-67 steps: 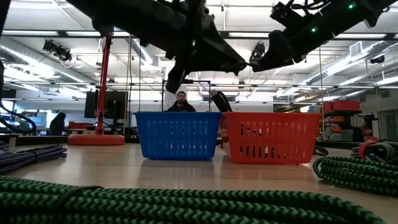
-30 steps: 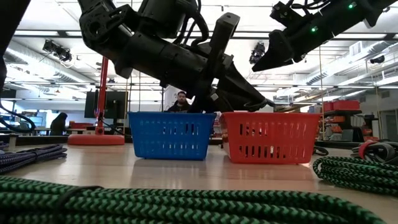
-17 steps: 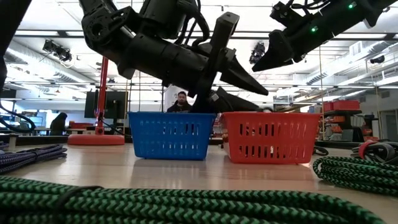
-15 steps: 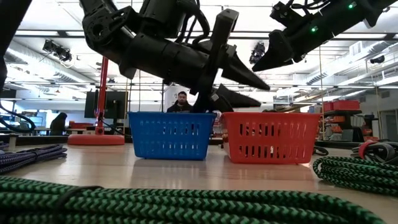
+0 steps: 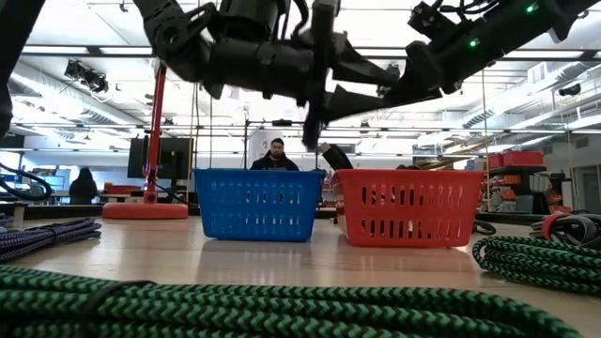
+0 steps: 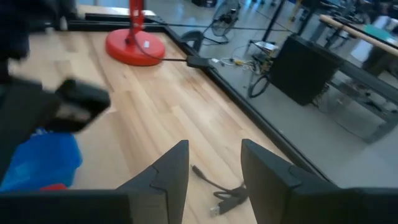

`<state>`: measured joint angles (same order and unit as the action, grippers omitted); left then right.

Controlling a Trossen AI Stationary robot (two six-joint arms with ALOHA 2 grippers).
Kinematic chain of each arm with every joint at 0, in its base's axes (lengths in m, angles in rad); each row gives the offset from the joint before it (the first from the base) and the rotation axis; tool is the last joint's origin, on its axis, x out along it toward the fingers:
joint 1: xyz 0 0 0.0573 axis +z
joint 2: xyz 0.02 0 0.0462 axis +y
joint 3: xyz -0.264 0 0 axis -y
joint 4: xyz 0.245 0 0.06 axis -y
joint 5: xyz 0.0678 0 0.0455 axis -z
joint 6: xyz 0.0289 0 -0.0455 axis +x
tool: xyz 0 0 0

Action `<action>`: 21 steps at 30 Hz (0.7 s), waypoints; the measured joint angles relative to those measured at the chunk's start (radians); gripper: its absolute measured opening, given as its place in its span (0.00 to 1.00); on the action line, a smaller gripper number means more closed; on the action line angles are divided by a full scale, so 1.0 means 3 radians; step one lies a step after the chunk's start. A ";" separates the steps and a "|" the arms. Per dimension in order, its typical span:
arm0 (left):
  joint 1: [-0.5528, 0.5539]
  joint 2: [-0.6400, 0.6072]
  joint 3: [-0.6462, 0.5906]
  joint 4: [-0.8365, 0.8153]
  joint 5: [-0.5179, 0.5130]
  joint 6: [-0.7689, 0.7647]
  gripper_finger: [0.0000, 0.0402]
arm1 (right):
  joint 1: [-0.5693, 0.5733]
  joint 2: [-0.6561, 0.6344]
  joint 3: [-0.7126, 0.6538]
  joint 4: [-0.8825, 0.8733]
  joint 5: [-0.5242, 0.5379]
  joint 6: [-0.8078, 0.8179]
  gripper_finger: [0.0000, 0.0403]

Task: Pick & Place USB Port
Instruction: Put the black charger cable into the red bin

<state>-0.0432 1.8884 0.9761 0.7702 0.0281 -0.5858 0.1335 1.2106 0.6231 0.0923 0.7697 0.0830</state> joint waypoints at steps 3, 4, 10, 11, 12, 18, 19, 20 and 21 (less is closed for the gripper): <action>0.0118 -0.0240 0.0001 -0.0267 0.0049 0.0336 0.34 | -0.0183 0.0000 0.0000 0.0001 -0.0037 0.0007 0.37; 0.0154 -0.0331 0.0000 -0.0386 0.0049 0.0421 0.33 | -0.0288 0.0000 0.0000 0.0013 -0.0107 -0.0018 0.37; 0.0316 -0.0766 0.0001 -0.1051 0.0048 0.0801 0.32 | -0.1050 0.0002 0.0166 -0.0037 -0.1116 -0.0049 0.37; 0.0330 -0.0838 0.0001 -0.1156 0.0047 0.0862 0.32 | -0.1166 0.0019 0.0221 -0.0105 -0.1232 -0.0061 0.37; 0.0343 -0.0905 0.0001 -0.1259 0.0048 0.0933 0.31 | -0.1275 0.0038 0.0272 -0.0191 -0.1310 -0.0093 0.37; 0.0450 -0.1324 0.0000 -0.1851 0.0052 0.1328 0.31 | -0.1764 0.0330 0.0578 -0.0721 -0.1762 -0.0215 0.37; 0.0473 -0.1400 0.0000 -0.1964 0.0041 0.1387 0.31 | -0.1820 0.0422 0.0632 -0.0804 -0.1838 -0.0203 0.37; 0.0490 -0.1467 0.0001 -0.2053 0.0029 0.1449 0.31 | -0.1864 0.0522 0.0683 -0.0885 -0.1884 -0.0186 0.37; 0.0510 -0.1530 0.0001 -0.2127 0.0003 0.1473 0.31 | -0.1904 0.0622 0.0739 -0.0970 -0.1927 -0.0174 0.37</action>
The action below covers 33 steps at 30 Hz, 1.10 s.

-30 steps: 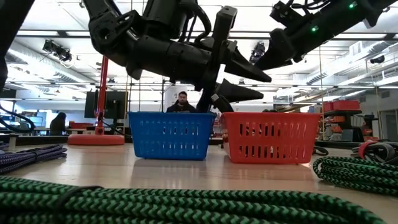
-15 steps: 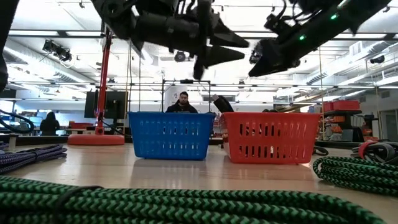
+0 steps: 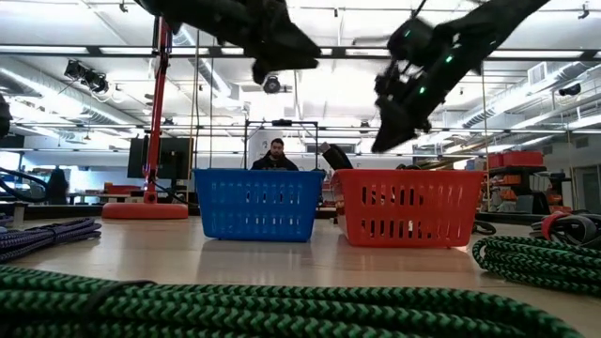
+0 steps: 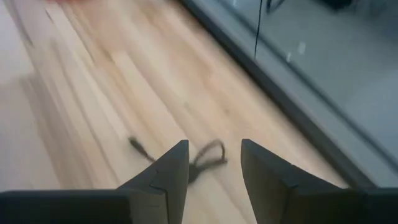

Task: Pick & Place USB Port
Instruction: Put the black charger cable into the red bin

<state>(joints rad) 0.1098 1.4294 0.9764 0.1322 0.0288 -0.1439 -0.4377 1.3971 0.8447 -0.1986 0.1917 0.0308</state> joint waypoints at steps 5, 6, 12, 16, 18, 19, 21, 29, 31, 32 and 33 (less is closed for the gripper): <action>0.0039 -0.0242 0.0001 -0.0361 -0.0143 0.0111 0.31 | -0.0061 0.0565 0.0211 -0.0094 -0.0384 0.0044 0.37; 0.0039 -0.0264 -0.0001 -0.0408 -0.0154 0.0117 0.31 | -0.0058 0.0656 0.0258 -0.0087 -0.0419 0.0047 0.37; 0.0037 -0.0304 0.0003 -0.0618 -0.0171 0.0153 0.31 | -0.0060 0.1021 0.0373 -0.0212 -0.0650 0.0143 0.37; 0.0037 -0.0302 0.0000 -0.0799 -0.0184 0.0170 0.31 | -0.0057 0.1046 0.0375 -0.0278 -0.0669 0.0219 0.37; 0.0037 -0.0302 0.0000 -0.0811 -0.0208 0.0173 0.31 | -0.0057 0.1025 0.0375 -0.0319 -0.0647 0.0298 0.37; 0.0037 -0.0302 0.0000 -0.0810 -0.0222 0.0174 0.31 | -0.0059 0.1015 0.0375 -0.0315 -0.0640 0.0322 0.37; 0.0037 -0.0302 0.0000 -0.0808 -0.0232 0.0174 0.31 | -0.0077 0.1015 0.0380 -0.0310 -0.0611 0.0364 0.37; 0.0037 -0.0302 0.0000 -0.0805 -0.0233 0.0175 0.31 | -0.0177 0.1015 0.0380 -0.0279 -0.0607 0.0848 0.37; 0.0037 -0.0302 0.0000 -0.0806 -0.0232 0.0175 0.31 | -0.0177 0.1016 0.0380 -0.0243 -0.0577 0.0937 0.37; 0.0037 -0.0302 0.0000 -0.0806 -0.0232 0.0176 0.31 | -0.0176 0.1016 0.0379 -0.0227 -0.0564 0.0957 0.37; 0.0037 -0.0302 0.0000 -0.0804 -0.0232 0.0178 0.31 | -0.0176 0.1016 0.0380 -0.0211 -0.0541 0.0983 0.37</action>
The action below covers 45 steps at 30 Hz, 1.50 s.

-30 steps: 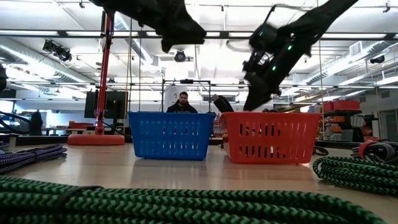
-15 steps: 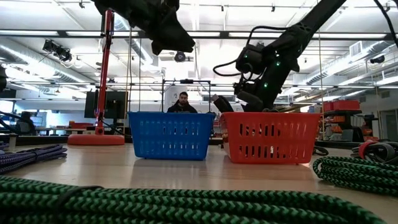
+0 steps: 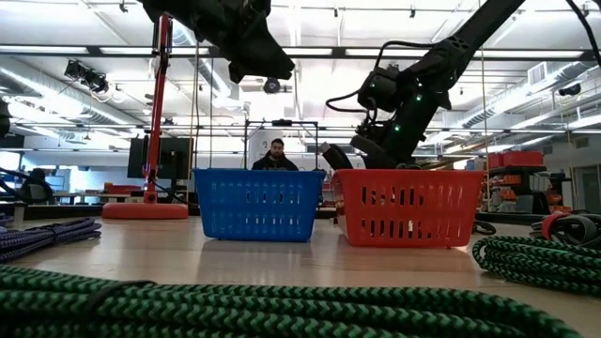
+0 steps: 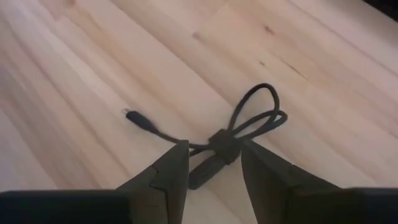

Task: Pick & Place USB Port
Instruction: Put the black charger cable into the red bin

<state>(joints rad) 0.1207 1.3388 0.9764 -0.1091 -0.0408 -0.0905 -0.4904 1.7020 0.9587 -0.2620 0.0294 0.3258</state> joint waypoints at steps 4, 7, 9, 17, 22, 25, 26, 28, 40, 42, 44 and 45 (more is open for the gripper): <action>0.0000 0.0000 0.0000 0.0000 0.0000 0.0003 0.31 | 0.0023 0.0034 -0.0001 0.0030 0.0134 0.0158 0.37; 0.0000 0.0000 0.0000 -0.0004 0.0000 0.0003 0.31 | 0.0047 0.0115 -0.0002 -0.0011 0.0238 0.0109 0.37; 0.0000 0.0000 0.0000 -0.0018 0.0001 0.0007 0.31 | 0.0051 0.0173 -0.0002 0.0011 0.0220 0.0170 0.37; 0.0000 0.0000 0.0000 -0.0143 0.0001 0.0038 0.31 | 0.0048 0.0427 -0.0002 0.0223 0.0141 0.0247 0.37; 0.0000 0.0000 0.0000 -0.0152 0.0002 0.0033 0.31 | 0.0055 0.0551 0.0009 0.0248 0.0153 0.0186 0.32; 0.0000 0.0000 0.0000 -0.0152 0.0002 0.0029 0.31 | 0.0058 0.0563 0.0010 0.0266 0.0195 0.0167 0.17; 0.0000 0.0000 0.0000 -0.0152 0.0002 0.0028 0.31 | 0.0060 0.0564 0.0009 0.0283 0.0197 0.0139 0.11; 0.0000 0.0000 0.0000 -0.0152 0.0002 0.0016 0.31 | 0.0060 0.0565 0.0008 0.0331 0.0176 0.0059 0.04; -0.0001 0.0001 0.0000 -0.0152 -0.0038 -0.0009 0.31 | 0.0107 0.0132 -0.0021 0.0286 0.0058 -0.0232 0.01; -0.0001 0.0001 0.0000 -0.0151 -0.0070 -0.0010 0.31 | 0.0130 -0.0062 -0.0012 0.0240 0.0049 -0.0286 0.01; 0.0000 0.0001 0.0000 -0.0149 -0.0091 -0.0011 0.31 | 0.0166 -0.0248 -0.0014 0.0124 0.0058 -0.0341 0.01; -0.0001 0.0001 0.0000 -0.0147 -0.0099 -0.0010 0.31 | 0.0193 -0.0356 -0.0015 0.0076 0.0067 -0.0356 0.01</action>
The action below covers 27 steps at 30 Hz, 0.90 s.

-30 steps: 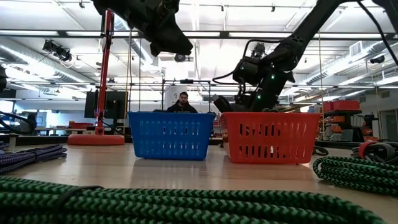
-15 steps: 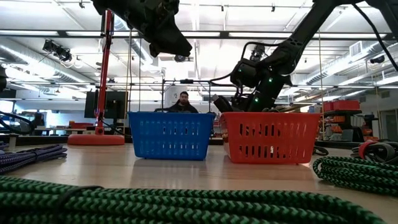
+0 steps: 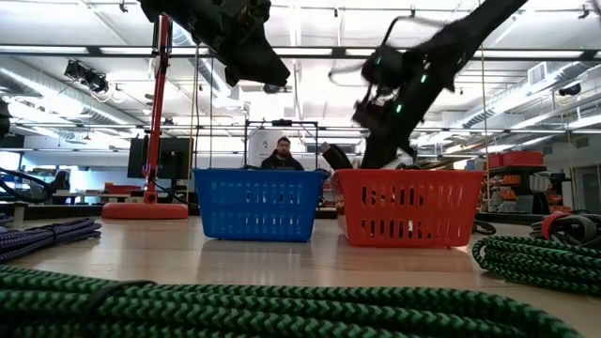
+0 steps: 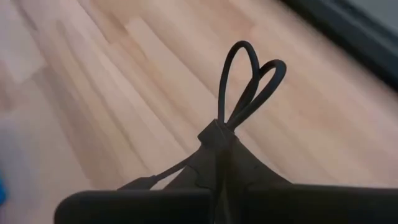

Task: Pick & Place USB Port
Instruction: Put the black charger cable into the red bin

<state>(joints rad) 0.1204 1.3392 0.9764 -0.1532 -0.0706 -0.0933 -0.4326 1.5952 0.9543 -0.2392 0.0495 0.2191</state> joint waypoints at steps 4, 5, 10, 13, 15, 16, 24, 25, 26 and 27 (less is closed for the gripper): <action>0.0000 0.0000 0.0000 0.0001 -0.0028 0.0000 0.31 | 0.0191 -0.0448 0.0003 -0.0151 0.0003 -0.0057 0.01; 0.0000 0.0000 0.0000 0.0003 -0.0043 -0.0001 0.31 | 0.0256 -0.0550 0.0003 -0.0182 0.0018 -0.0061 0.00; 0.0000 0.0000 0.0000 0.0049 -0.0075 0.0000 0.31 | 0.0637 -0.1024 0.0004 -0.0330 0.0092 -0.0053 0.00; 0.0000 0.0000 0.0000 0.0080 -0.0076 0.0001 0.31 | 0.0948 -0.1220 0.0004 -0.0427 0.0219 0.0026 0.00; 0.0000 0.0000 0.0000 0.0084 -0.0076 0.0002 0.31 | 0.1170 -0.1301 0.0006 -0.0479 0.0347 0.0071 0.00; 0.0001 0.0000 0.0000 0.0087 -0.0076 0.0003 0.31 | 0.1281 -0.1321 0.0006 -0.0505 0.0419 0.0119 0.00; 0.0002 0.0000 0.0000 0.0088 -0.0076 0.0003 0.31 | 0.2093 -0.1298 0.0007 -0.0546 0.0973 0.0462 0.00; 0.0003 0.0000 0.0000 0.0088 -0.0077 0.0003 0.31 | 0.2189 -0.1290 0.0008 -0.0539 0.1002 0.0523 0.00; 0.0004 0.0000 0.0000 0.0087 -0.0077 0.0002 0.31 | 0.2283 -0.1281 0.0008 -0.0519 0.1046 0.0589 0.00; 0.0002 0.0001 0.0000 0.0087 -0.0076 0.0003 0.31 | 0.2389 -0.1269 0.0008 -0.0528 0.1101 0.0651 0.00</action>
<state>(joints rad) 0.1211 1.3396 0.9764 -0.1272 -0.0933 -0.0925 0.2841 1.2144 0.9565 -0.3975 0.3798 0.4145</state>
